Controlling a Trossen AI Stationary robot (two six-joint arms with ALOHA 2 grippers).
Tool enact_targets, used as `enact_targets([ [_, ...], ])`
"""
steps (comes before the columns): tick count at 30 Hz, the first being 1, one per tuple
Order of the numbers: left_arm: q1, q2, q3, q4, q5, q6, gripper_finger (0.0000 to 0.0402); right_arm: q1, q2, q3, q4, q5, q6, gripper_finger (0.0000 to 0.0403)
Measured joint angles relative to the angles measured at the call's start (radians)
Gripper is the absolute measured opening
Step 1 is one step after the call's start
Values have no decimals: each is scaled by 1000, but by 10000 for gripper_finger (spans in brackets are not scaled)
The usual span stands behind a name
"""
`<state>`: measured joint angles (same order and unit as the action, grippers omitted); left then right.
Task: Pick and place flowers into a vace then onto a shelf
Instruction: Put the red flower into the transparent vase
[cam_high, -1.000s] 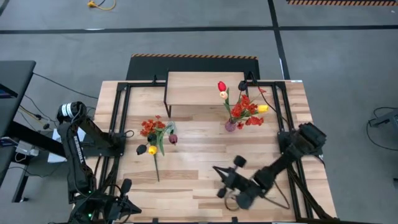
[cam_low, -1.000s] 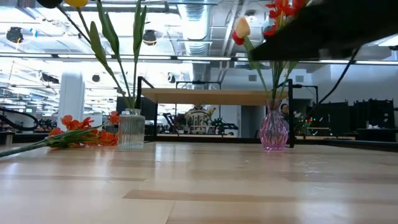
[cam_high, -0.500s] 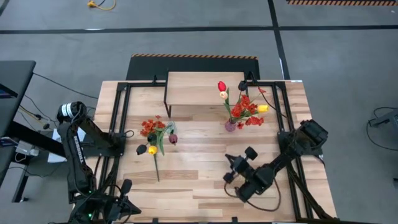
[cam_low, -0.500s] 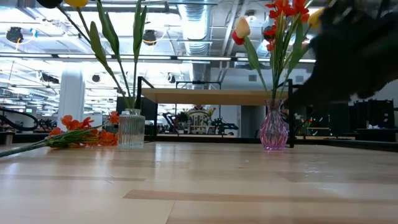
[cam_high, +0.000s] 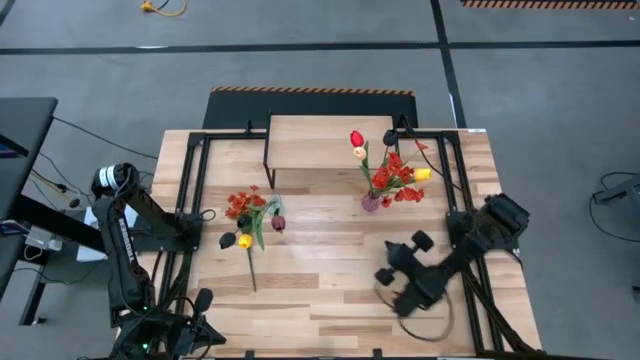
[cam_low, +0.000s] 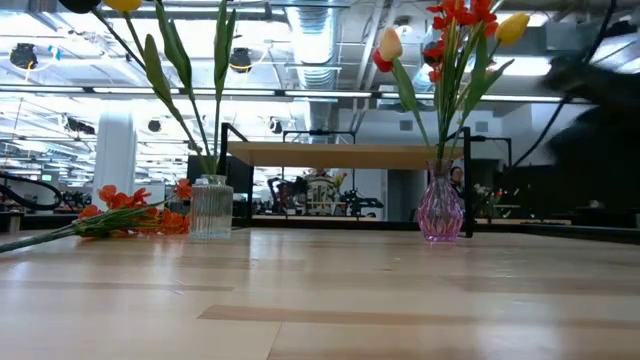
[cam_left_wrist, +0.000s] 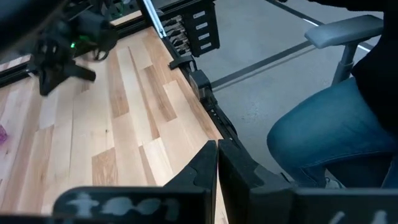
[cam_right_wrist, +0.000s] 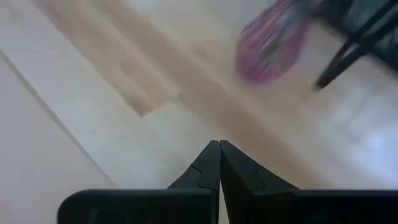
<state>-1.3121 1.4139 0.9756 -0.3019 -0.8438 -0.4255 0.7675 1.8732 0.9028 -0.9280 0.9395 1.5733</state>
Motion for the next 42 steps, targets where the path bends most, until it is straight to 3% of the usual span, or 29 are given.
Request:
enact_targets([
  [4, 0, 0, 0, 1, -7, -1, 0, 159, 0, -93, -62, 241, 323, 0],
  [6, 0, 0, 0, 2, -20, 0, 0, 196, 0, -150, 28, 280, 375, 0],
  [11, 0, 0, 0, 5, -68, 19, 0, 146, 1, -214, 218, 292, 316, 0],
  [20, 0, 0, 0, 4, -94, 20, 0, -13, 1, -216, 211, 348, 263, 17],
  [25, 0, 0, 0, 1, -80, 20, 0, -50, 1, -216, 267, 425, 191, 69],
  [35, 0, 0, 0, 1, -82, 20, 0, -76, 1, -197, 382, 405, 34, 191],
  [42, 0, 0, 0, 0, -69, -89, 0, -76, 1, -138, 512, 349, -197, 227],
])
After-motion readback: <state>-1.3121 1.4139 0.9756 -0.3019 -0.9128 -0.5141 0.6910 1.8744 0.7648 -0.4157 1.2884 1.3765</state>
